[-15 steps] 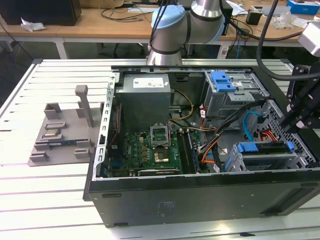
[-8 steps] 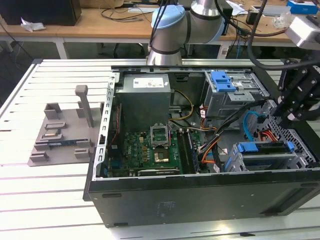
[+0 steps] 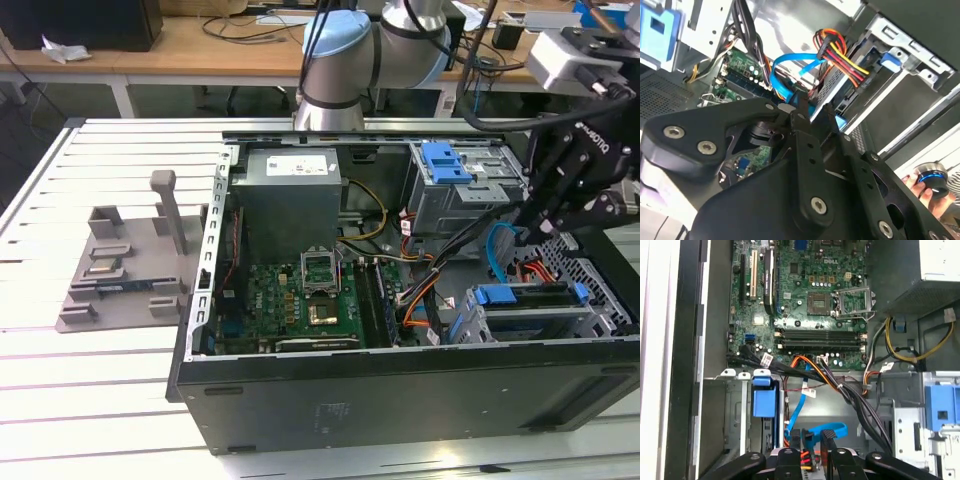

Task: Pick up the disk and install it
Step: 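Insert the second disk wire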

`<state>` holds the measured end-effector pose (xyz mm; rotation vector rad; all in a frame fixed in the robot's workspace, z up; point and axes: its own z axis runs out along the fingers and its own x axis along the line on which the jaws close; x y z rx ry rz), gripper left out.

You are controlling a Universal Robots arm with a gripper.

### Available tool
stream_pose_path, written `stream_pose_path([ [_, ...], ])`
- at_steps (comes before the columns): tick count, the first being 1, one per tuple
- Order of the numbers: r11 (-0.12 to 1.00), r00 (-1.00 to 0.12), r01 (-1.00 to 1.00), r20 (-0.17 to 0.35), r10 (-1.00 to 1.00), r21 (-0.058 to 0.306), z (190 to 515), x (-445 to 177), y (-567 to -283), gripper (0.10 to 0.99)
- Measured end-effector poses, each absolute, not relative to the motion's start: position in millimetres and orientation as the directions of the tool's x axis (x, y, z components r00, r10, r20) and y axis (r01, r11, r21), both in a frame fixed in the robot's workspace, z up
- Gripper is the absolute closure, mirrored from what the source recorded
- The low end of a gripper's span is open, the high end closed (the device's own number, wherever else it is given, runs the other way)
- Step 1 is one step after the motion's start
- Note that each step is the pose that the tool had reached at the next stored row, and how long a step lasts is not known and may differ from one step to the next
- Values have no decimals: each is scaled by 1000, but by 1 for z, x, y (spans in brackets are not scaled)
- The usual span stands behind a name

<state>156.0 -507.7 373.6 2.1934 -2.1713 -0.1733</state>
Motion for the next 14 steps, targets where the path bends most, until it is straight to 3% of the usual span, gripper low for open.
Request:
stream_pose_path([
  [6,-23,18,-993,-44,-999,114,370,155,-508,784],
  [8,-23,18,-993,-44,-999,114,370,155,-508,922],
  [14,-23,18,-993,-38,-999,115,370,155,-516,925],
])
